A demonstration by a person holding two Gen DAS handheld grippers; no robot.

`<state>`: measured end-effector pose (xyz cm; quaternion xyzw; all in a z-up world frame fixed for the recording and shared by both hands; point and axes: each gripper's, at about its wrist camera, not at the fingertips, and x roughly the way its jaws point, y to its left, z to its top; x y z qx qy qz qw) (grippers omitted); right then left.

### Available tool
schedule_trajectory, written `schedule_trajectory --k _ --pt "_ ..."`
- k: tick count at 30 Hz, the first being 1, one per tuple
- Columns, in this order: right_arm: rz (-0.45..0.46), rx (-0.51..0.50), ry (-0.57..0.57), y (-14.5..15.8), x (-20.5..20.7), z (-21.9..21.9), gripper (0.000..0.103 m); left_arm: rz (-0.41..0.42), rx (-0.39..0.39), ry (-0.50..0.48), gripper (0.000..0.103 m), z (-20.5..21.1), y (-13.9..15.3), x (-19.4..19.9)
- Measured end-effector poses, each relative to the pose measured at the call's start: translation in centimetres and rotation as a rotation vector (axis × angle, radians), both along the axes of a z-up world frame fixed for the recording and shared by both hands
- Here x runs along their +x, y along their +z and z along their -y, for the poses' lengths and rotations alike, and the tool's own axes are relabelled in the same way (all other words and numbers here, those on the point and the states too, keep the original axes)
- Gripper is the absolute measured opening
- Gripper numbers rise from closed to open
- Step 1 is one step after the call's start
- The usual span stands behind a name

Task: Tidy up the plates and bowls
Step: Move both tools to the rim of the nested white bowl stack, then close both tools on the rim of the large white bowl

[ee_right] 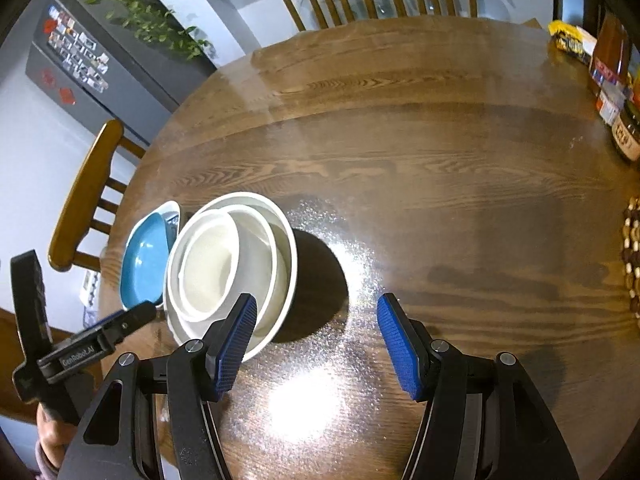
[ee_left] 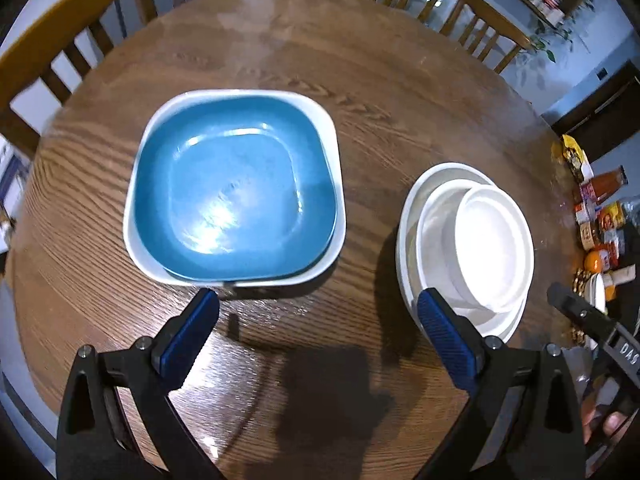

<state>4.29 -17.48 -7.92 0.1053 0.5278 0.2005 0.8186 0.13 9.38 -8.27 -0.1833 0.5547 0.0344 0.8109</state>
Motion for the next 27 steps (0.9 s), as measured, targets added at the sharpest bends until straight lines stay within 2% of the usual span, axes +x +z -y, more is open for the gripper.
schedule_trajectory --k 3,5,8,11,13,16,20,22,23,26,27 --pt "-0.002 0.006 -0.024 -0.4 0.5 0.2 0.063 0.002 -0.007 0.038 0.097 -0.1 0.0 0.2" --pt "-0.005 0.016 -0.024 -0.5 0.8 0.3 0.055 0.001 0.011 0.044 0.095 0.3 0.0 0.4" --pt "-0.038 0.044 -0.005 -1.1 1.3 0.2 0.044 -0.008 -0.008 0.043 0.091 0.3 -0.3 0.5" --pt "-0.065 0.07 0.009 -1.6 1.5 -0.2 0.04 -0.008 -0.029 0.044 0.084 0.2 -0.3 0.7" --pt "-0.063 0.058 0.013 -1.7 1.6 -0.6 0.036 -0.006 -0.029 0.041 0.082 0.2 -0.2 1.0" --pt "-0.064 0.041 0.007 -1.6 1.9 -0.9 0.032 -0.002 -0.047 0.035 0.071 0.3 0.0 1.4" --pt "-0.061 0.014 0.016 -1.5 2.1 -1.6 0.027 -0.007 -0.033 0.029 0.07 0.7 0.1 2.0" --pt "-0.069 0.007 0.022 -1.8 2.4 -1.9 0.026 -0.012 -0.04 0.026 0.065 0.8 0.1 2.3" --pt "-0.075 0.011 0.026 -1.9 2.5 -2.0 0.025 -0.012 -0.042 0.019 0.057 1.0 0.1 2.4" --pt "-0.09 0.03 0.036 -2.4 2.6 -2.2 0.021 -0.023 -0.035 -0.004 0.049 1.7 -0.1 2.8" --pt "-0.087 0.035 0.037 -2.3 2.6 -2.2 0.02 -0.022 -0.031 -0.013 0.042 2.0 -0.1 3.2"
